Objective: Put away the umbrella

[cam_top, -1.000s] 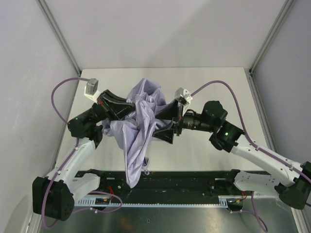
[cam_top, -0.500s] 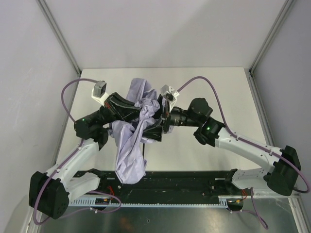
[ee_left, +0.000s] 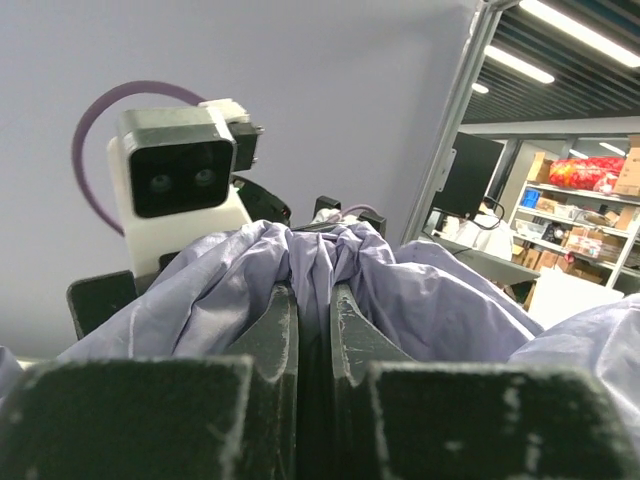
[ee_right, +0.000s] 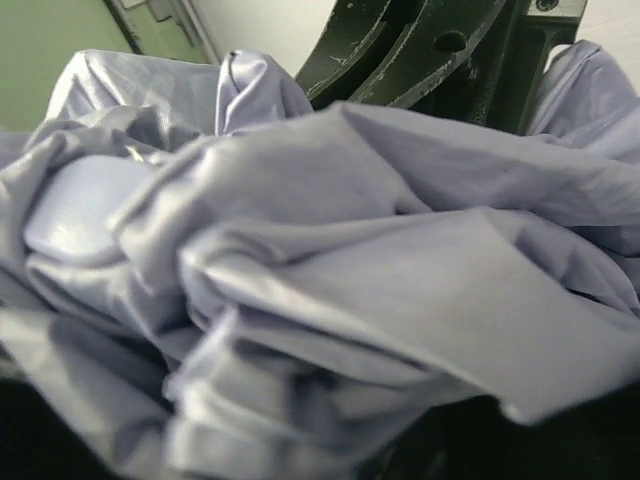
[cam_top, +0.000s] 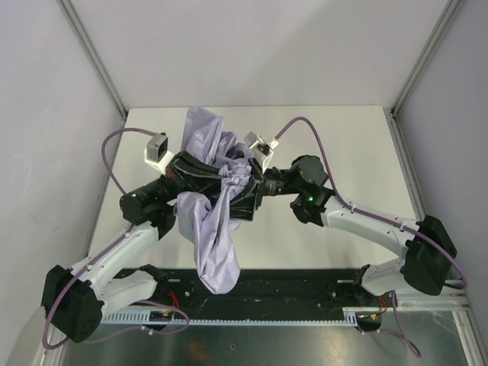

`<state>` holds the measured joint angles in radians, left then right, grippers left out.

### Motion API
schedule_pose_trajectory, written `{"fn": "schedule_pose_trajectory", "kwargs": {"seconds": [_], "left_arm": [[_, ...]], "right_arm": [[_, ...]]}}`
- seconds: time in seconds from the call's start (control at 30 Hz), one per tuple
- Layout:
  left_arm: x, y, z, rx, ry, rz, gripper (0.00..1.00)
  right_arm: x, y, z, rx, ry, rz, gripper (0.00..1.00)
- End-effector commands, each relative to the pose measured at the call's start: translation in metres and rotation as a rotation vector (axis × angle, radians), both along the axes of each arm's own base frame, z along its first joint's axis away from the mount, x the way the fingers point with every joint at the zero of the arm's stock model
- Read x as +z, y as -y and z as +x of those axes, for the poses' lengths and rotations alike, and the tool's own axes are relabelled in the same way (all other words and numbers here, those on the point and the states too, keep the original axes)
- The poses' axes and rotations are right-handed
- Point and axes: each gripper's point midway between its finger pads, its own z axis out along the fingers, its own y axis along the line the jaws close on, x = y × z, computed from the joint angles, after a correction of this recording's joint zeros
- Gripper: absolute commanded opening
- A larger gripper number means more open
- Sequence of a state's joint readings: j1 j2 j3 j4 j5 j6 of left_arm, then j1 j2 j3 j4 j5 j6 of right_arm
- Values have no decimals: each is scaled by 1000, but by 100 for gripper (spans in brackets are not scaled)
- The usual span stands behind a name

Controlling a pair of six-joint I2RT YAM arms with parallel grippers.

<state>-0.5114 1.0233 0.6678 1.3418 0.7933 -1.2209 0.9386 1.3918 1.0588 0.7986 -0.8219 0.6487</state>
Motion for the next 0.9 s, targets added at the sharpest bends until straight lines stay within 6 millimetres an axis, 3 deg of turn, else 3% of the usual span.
{"fn": "schedule_pose_trajectory", "kwargs": {"seconds": [0.0,0.1,0.2,0.27,0.33,0.37,0.5,0.57,0.6,0.7,0.87], "left_arm": [[6,4,-18,-45,93,-19,0],[7,7,-18,-51,97,-19,0],[5,11,-16,-57,90,-14,0],[4,12,-14,-56,81,-16,0],[4,11,-12,-51,64,-21,3],[5,11,-10,-50,55,-22,9],[4,6,0,-20,27,-9,50],[0,0,10,19,10,17,82],[-2,-3,16,41,-2,39,91],[-12,-16,40,121,-48,99,98],[-34,-43,86,238,-214,196,99]], "right_arm": [[53,17,-31,103,101,189,66],[54,18,-37,123,92,186,45],[58,20,-44,141,89,191,14],[57,21,-46,144,84,179,3],[54,24,-46,134,78,158,1],[52,25,-46,122,78,147,0],[30,32,-36,17,44,36,0],[23,43,-31,-55,38,-12,0],[21,49,-26,-98,38,-35,0],[11,68,-11,-217,26,-101,0],[-8,99,23,-422,-6,-202,0]]}}
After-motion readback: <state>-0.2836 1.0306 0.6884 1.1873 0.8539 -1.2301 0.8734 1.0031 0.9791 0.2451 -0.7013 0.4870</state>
